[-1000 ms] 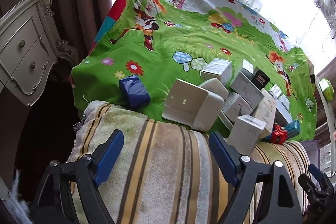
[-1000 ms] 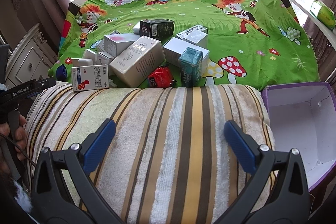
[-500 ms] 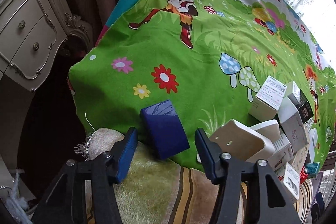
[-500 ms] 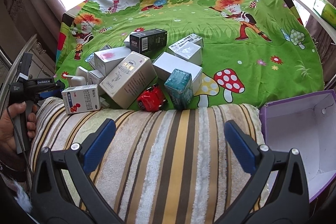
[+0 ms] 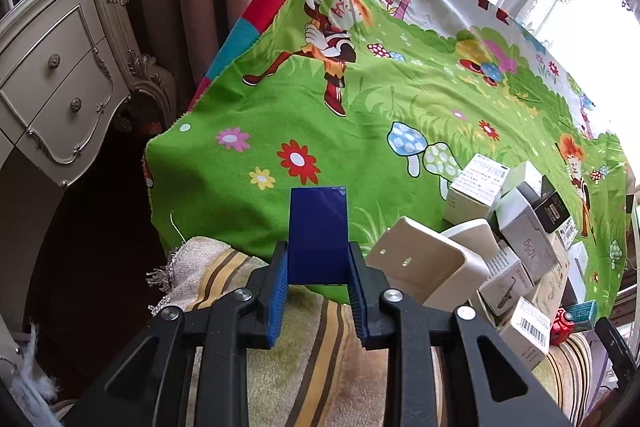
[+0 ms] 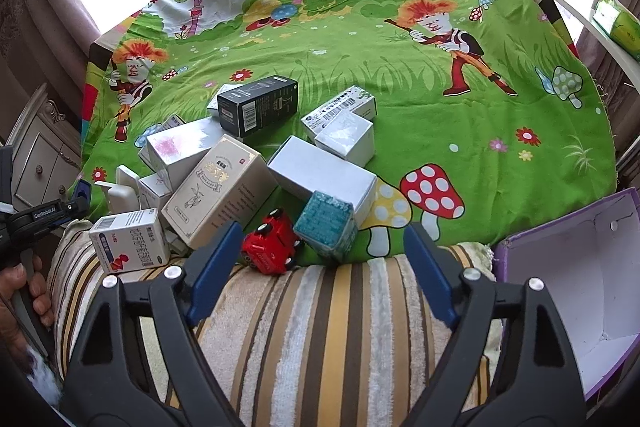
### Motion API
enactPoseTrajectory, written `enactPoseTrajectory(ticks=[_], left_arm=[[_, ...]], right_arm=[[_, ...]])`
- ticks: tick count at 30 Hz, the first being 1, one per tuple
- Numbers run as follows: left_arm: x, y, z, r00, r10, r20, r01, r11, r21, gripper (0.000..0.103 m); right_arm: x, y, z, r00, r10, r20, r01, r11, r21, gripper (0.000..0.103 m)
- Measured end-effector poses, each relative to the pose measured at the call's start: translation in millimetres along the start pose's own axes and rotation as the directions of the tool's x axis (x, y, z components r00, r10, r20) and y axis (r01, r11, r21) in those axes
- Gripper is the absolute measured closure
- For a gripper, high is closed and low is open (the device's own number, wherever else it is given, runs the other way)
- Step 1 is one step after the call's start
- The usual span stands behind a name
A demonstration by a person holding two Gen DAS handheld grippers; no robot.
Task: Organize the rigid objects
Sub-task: 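Grasp the blue block with the left tool while the right tool grasps the small teal box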
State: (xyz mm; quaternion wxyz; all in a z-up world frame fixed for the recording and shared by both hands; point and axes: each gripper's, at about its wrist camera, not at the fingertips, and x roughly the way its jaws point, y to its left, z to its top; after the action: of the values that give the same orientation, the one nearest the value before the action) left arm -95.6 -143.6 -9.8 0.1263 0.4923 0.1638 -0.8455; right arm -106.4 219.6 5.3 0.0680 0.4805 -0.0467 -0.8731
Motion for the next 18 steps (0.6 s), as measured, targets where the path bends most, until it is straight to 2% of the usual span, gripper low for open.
enactPoseTrajectory(ticks=[2,3,5,11,18], left_arm=[[-9,-3,-4,1.000,-0.012,0.025,0.012,1.000,0.005,0.074],[-13,-5,-6,0.999,-0.018,0.035,0.018,1.000,0.008,0.074],[-22,-10,-11,0.998,-0.036,0.058,0.035,0.999,0.021,0.074],[-43,-31,-27,0.991,-0.101,0.090,0.095,0.994,0.062,0.074],[-68,-73,-45,0.965,-0.246,0.094,0.232,0.963,0.140,0.074]], right_arm=[[7,0,2,1.000,0.003,-0.020,-0.003,1.000,0.007,0.040],[10,-2,2,0.999,0.010,-0.031,-0.010,1.000,0.015,0.044],[14,-5,1,0.999,0.027,-0.043,-0.025,0.999,0.032,0.064],[3,-9,-3,0.998,0.059,-0.001,-0.059,0.997,0.045,0.065],[-35,-27,-12,0.994,0.065,0.091,-0.072,0.994,0.078,0.065]])
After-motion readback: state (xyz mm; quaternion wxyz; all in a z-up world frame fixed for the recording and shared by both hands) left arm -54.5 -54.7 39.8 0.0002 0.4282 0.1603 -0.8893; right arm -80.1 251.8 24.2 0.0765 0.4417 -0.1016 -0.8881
